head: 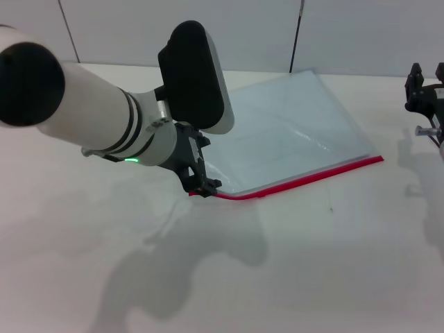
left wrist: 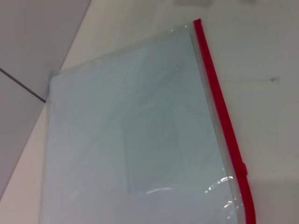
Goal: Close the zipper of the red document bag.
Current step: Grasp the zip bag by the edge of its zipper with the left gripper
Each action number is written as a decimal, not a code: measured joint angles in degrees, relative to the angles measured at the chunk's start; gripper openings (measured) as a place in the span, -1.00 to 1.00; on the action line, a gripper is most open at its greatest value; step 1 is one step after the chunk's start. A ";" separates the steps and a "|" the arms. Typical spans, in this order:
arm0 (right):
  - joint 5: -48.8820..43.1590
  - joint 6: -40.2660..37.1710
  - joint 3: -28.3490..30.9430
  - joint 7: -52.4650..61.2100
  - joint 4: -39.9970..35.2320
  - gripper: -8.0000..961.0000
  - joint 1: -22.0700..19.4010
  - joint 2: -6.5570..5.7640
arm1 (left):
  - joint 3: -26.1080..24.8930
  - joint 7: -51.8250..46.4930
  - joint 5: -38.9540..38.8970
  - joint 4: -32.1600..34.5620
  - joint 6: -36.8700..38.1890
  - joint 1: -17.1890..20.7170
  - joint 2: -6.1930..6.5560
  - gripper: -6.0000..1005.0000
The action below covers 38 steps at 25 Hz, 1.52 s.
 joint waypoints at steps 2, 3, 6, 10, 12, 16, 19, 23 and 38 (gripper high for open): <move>0.00 0.00 0.00 0.00 0.00 -0.15 0.05 0.00 | -0.15 -0.09 0.18 0.14 -0.93 -0.34 0.00 0.52; 0.00 0.00 0.00 0.00 0.00 -0.15 0.07 0.00 | -0.22 -0.10 0.21 0.15 -1.30 -0.41 0.00 0.52; 0.00 0.00 0.00 0.00 0.00 -0.16 0.09 0.00 | -0.20 -0.11 0.26 0.01 -2.60 -0.59 0.00 0.52; 0.00 0.01 0.00 0.00 0.08 -0.16 0.15 0.00 | 0.08 -0.28 0.72 -0.04 -3.96 -1.15 0.00 0.51; 0.00 0.01 0.00 0.00 0.09 -0.17 0.31 0.00 | 0.17 -0.41 0.84 0.23 -4.54 -1.43 0.00 0.51; 0.00 0.01 0.00 0.00 0.09 -0.17 0.47 0.00 | 0.79 -0.58 0.84 1.77 -4.69 -2.12 -0.13 0.51; 0.00 0.01 0.00 0.00 0.05 -0.17 0.47 0.00 | 1.45 -0.91 1.09 2.97 -4.13 -2.61 -0.15 0.50; 0.00 0.01 0.00 0.00 0.00 -0.18 0.51 0.00 | 1.80 -1.67 2.76 4.01 -2.93 -3.21 -0.17 0.50; 0.00 0.00 0.00 0.00 0.00 -0.20 0.64 0.00 | 5.12 -2.40 3.21 8.69 1.26 -4.62 -0.18 0.49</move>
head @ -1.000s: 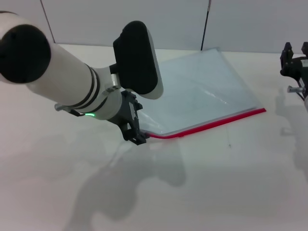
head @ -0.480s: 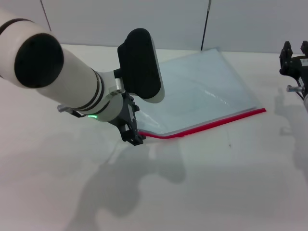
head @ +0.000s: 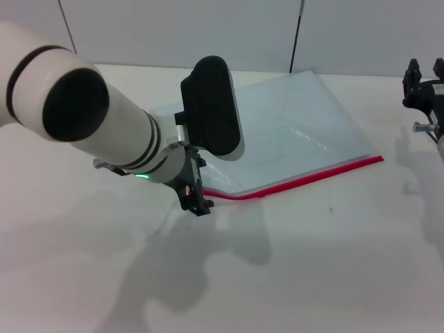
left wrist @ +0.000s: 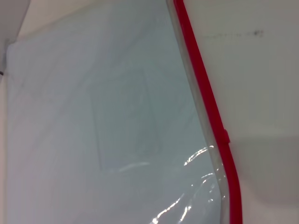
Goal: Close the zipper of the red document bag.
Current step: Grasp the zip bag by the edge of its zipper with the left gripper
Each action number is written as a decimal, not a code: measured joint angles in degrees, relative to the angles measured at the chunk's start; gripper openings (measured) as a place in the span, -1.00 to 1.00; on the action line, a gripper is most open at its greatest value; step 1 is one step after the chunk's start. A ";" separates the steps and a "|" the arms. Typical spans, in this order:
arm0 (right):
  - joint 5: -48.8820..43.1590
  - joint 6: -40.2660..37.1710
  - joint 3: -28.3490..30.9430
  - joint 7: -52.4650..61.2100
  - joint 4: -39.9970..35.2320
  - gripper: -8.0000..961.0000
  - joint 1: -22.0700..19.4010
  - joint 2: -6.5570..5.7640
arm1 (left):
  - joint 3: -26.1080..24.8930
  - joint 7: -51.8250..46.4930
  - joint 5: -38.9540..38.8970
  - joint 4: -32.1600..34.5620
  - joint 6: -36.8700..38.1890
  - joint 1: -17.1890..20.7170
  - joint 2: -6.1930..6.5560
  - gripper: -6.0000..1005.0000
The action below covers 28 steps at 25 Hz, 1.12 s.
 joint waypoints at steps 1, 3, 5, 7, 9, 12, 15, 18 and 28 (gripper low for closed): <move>0.00 -0.01 0.00 0.00 0.00 -0.20 0.01 0.00 | 0.15 -0.33 0.10 0.72 0.38 -0.22 0.00 0.48; 0.00 -0.24 0.00 0.00 0.00 -0.20 0.04 0.00 | 0.28 -0.79 0.63 1.66 1.07 -0.46 0.00 0.48; 0.00 -0.58 0.02 0.00 0.00 -0.21 0.17 0.00 | 0.27 -1.09 1.27 2.39 1.80 -0.53 0.00 0.48; 0.00 -0.76 0.06 0.00 0.00 -0.21 0.34 0.00 | 0.27 -1.12 1.54 2.88 2.44 -0.59 0.00 0.48; 0.00 -0.77 0.07 0.00 0.00 -0.21 0.38 0.00 | 0.26 -1.12 1.57 3.40 3.22 -0.77 0.00 0.48; 0.00 -0.78 0.09 0.00 0.00 -0.21 0.41 0.00 | 0.25 -1.13 1.58 4.01 4.28 -0.93 0.00 0.47; 0.00 -0.78 0.09 0.00 0.00 -0.22 0.53 0.00 | 0.35 -0.96 1.58 4.19 5.10 -0.95 0.00 0.47; 0.00 -0.79 0.10 0.00 0.00 -0.22 0.57 0.00 | 0.56 -0.61 1.55 4.62 5.99 -0.99 0.00 0.47; 0.00 -0.87 0.18 0.00 0.00 -0.23 0.67 0.00 | 1.68 -0.48 1.13 7.17 9.95 -1.17 0.00 0.22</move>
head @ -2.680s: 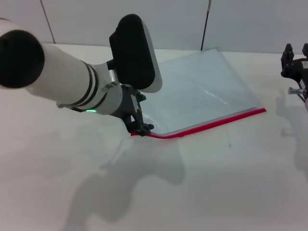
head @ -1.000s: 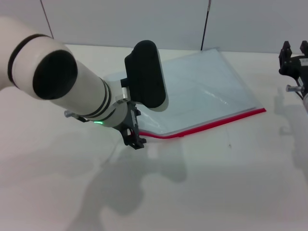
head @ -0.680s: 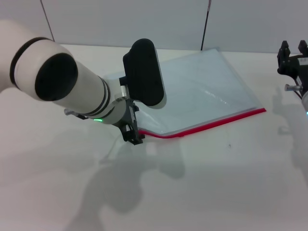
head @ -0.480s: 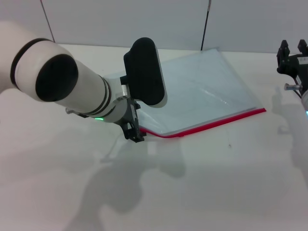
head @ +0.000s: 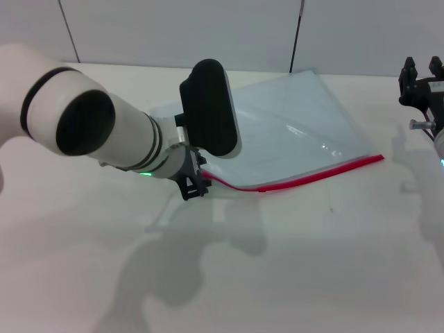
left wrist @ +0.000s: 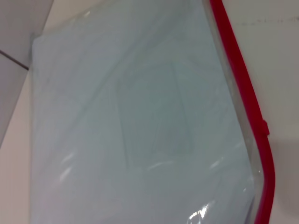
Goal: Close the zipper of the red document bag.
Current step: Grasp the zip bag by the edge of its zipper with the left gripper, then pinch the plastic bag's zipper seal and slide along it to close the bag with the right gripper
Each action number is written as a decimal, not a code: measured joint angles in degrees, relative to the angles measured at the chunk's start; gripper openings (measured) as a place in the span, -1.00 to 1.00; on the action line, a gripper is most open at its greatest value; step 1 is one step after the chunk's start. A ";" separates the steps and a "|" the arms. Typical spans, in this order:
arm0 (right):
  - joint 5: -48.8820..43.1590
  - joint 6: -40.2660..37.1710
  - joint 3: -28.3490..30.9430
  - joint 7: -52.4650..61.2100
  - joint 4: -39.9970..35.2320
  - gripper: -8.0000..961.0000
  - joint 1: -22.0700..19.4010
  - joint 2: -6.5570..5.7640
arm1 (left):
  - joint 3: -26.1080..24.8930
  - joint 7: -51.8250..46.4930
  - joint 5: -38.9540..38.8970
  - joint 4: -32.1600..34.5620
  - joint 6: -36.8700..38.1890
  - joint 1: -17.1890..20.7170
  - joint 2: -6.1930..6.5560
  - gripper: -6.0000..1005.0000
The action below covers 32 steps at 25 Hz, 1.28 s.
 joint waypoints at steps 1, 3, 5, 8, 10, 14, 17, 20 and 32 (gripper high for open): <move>0.00 0.00 0.00 0.00 0.00 -0.24 0.00 0.00 | 0.32 -0.07 0.02 0.06 0.44 0.00 0.00 0.14; 0.00 0.00 0.04 0.00 0.00 -0.24 0.01 0.00 | 1.00 -0.17 0.11 0.10 1.32 0.10 0.00 0.00; 0.00 0.00 0.08 0.00 0.00 -0.24 0.01 0.00 | 1.51 -0.20 0.26 0.13 2.16 0.26 0.00 -0.12; 0.00 0.00 0.09 0.00 -0.04 -0.24 0.01 0.00 | 1.65 -0.30 0.36 0.14 2.62 0.42 0.00 -0.30; 0.00 -0.03 0.09 0.00 -0.15 -0.25 0.01 0.00 | 1.65 -0.44 0.36 0.13 3.13 0.50 0.00 -0.46; 0.00 -1.02 0.19 0.00 -0.36 -0.25 -0.11 0.00 | 1.65 -1.08 0.38 0.14 4.89 0.90 0.00 -0.72; 0.00 -1.65 0.63 0.00 -0.62 -0.26 -0.32 0.05 | 1.51 -2.04 0.52 0.13 5.44 1.07 0.00 -0.79; -0.10 -1.34 0.75 -0.17 -1.20 -0.26 -0.45 0.05 | 1.23 -4.60 2.38 -0.27 5.64 1.25 0.00 -0.83; -0.70 -4.69 3.39 -2.64 -9.00 -0.27 -0.44 -1.26 | 0.84 -8.72 9.79 -8.78 10.45 6.66 0.03 -0.88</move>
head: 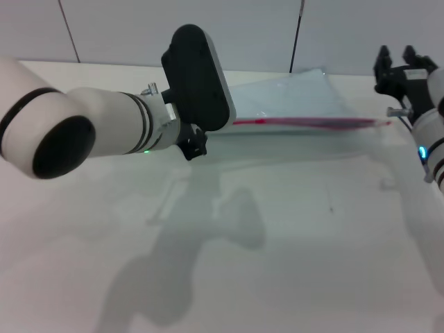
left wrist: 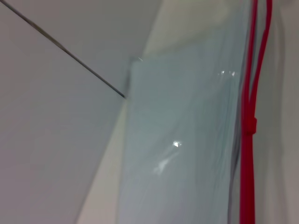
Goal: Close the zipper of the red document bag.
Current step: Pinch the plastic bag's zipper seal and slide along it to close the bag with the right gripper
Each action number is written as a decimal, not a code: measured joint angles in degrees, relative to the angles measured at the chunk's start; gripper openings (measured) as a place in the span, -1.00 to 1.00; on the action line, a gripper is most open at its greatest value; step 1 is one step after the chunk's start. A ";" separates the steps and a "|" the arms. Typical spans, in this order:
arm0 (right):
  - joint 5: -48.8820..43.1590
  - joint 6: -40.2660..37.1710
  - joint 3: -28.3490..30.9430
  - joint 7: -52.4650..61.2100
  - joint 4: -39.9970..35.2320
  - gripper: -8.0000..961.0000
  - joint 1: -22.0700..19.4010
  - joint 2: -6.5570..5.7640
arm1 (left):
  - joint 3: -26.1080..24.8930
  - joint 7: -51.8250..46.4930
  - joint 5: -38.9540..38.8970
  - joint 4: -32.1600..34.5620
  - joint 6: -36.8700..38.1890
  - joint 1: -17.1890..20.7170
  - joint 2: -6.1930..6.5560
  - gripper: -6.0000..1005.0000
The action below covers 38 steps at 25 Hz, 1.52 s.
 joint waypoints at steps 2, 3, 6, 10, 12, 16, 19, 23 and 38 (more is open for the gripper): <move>-0.67 -1.73 0.07 0.00 -1.50 -0.28 -0.02 -0.56 | 0.00 -0.01 0.05 -1.08 0.67 0.69 0.00 -0.88; -1.36 -2.92 0.18 0.01 -2.74 -0.28 -0.05 -1.25 | 0.00 -0.03 0.05 -1.62 0.96 1.00 0.01 -0.88; -2.11 -6.04 0.82 0.49 -5.48 -0.28 -0.10 -3.18 | 0.05 -0.05 0.08 -2.91 1.89 1.63 0.01 -0.88; -2.40 -11.74 1.90 1.49 -10.25 -0.29 -0.22 -6.93 | 0.11 -0.08 0.10 -3.27 3.47 2.37 -0.04 -0.88; -3.83 -15.49 3.26 1.52 -12.04 -0.29 -0.23 -8.29 | 0.14 -0.09 0.12 -3.53 3.99 2.74 -0.04 -0.88; -11.32 -23.74 8.93 1.53 -14.24 -0.29 -0.74 -9.04 | 0.10 -0.12 0.15 -3.69 4.62 2.91 -0.03 -0.88; -17.91 -28.62 13.37 1.33 -17.37 -0.30 -2.18 -9.01 | 0.03 -0.12 0.16 -3.51 4.92 2.92 -0.03 -0.88; -25.64 -32.31 17.92 0.89 -22.06 -0.32 -4.51 -8.61 | 0.01 -0.12 0.16 -3.37 5.35 2.93 -0.03 -0.87; -38.57 -55.63 33.07 -8.97 -33.23 -0.16 -6.79 -4.77 | -1.06 -0.05 0.15 -3.64 5.52 2.88 0.05 -0.86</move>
